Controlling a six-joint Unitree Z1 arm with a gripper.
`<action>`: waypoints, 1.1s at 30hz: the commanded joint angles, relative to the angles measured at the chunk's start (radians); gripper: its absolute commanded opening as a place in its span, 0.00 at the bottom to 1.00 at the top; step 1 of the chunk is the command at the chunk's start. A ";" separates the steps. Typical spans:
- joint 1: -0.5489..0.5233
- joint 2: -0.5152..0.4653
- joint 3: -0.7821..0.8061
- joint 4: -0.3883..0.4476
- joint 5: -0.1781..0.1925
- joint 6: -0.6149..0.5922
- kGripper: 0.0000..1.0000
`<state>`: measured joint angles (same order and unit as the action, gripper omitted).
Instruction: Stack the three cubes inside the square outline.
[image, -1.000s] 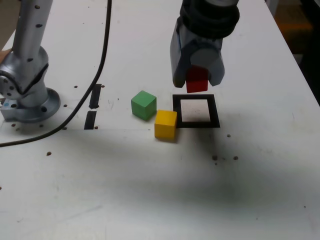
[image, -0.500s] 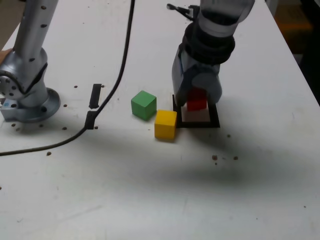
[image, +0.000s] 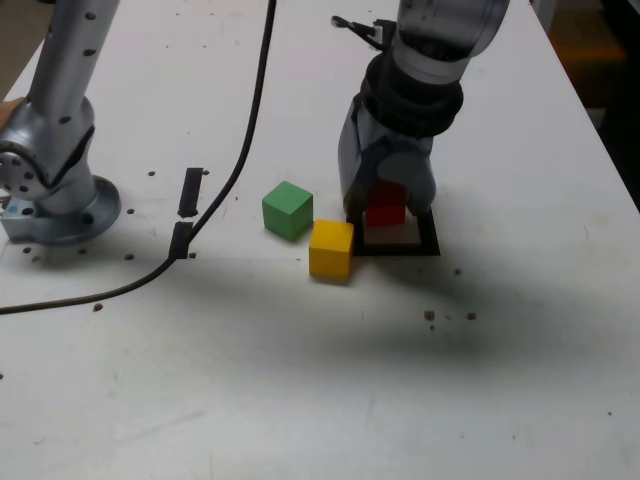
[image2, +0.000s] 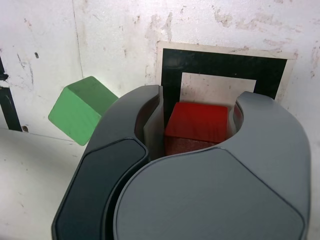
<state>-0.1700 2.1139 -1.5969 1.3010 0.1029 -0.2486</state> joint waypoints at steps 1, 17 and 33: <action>0.004 0.009 0.002 -0.003 -0.002 0.003 0.38; 0.012 -0.040 -0.016 0.051 0.022 -0.008 1.00; -0.230 -0.242 0.022 0.180 -0.045 0.061 0.98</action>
<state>-0.3914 1.8661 -1.5946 1.5090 0.0675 -0.1899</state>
